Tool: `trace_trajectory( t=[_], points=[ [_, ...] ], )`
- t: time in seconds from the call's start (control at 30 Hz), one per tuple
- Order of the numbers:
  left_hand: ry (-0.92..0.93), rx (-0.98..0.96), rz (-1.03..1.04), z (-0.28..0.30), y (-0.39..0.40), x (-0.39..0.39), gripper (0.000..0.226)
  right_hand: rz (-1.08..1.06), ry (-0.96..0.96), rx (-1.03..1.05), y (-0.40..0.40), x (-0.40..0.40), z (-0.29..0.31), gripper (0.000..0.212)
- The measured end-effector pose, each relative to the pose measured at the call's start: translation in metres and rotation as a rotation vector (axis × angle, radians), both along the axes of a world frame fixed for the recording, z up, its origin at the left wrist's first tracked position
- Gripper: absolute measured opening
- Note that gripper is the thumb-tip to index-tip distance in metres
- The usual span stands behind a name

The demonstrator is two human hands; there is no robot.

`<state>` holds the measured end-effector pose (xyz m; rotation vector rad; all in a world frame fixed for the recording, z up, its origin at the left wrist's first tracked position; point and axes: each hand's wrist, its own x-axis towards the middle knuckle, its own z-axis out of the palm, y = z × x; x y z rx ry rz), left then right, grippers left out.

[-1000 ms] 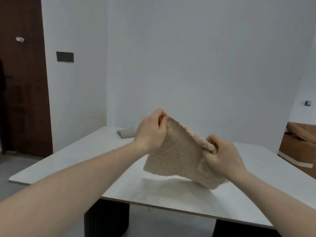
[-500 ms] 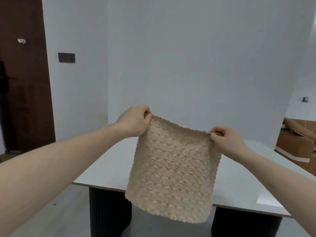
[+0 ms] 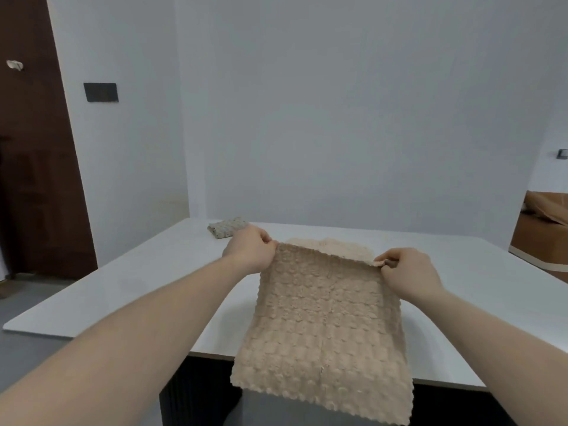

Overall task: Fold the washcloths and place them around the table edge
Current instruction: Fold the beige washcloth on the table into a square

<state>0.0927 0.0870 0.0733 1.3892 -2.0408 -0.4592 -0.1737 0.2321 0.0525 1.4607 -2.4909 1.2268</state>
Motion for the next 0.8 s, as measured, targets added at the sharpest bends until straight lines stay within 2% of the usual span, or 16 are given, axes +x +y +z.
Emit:
trace_trajectory(
  t=[0.1,0.27,0.43,0.63,0.8],
  points=[
    [0.12,0.051,0.016,-0.004,-0.01,-0.01,0.028,-0.045,0.01,-0.018,-0.016,-0.006,0.002,0.033],
    [0.299,0.109,0.002,-0.004,-0.018,-0.015,0.018,-0.066,0.022,-0.083,-0.033,-0.01,0.011,0.037],
    [0.355,0.135,-0.052,-0.003,-0.02,-0.01,0.02,-0.061,0.036,-0.091,-0.032,-0.012,0.017,0.04],
    [0.297,0.142,-0.099,-0.023,-0.005,0.006,0.021,0.055,0.101,-0.01,-0.013,-0.014,0.0,0.031],
    [0.088,0.099,-0.156,-0.039,0.018,0.029,0.021,0.137,0.153,0.042,0.017,-0.01,-0.015,0.025]
  ],
)
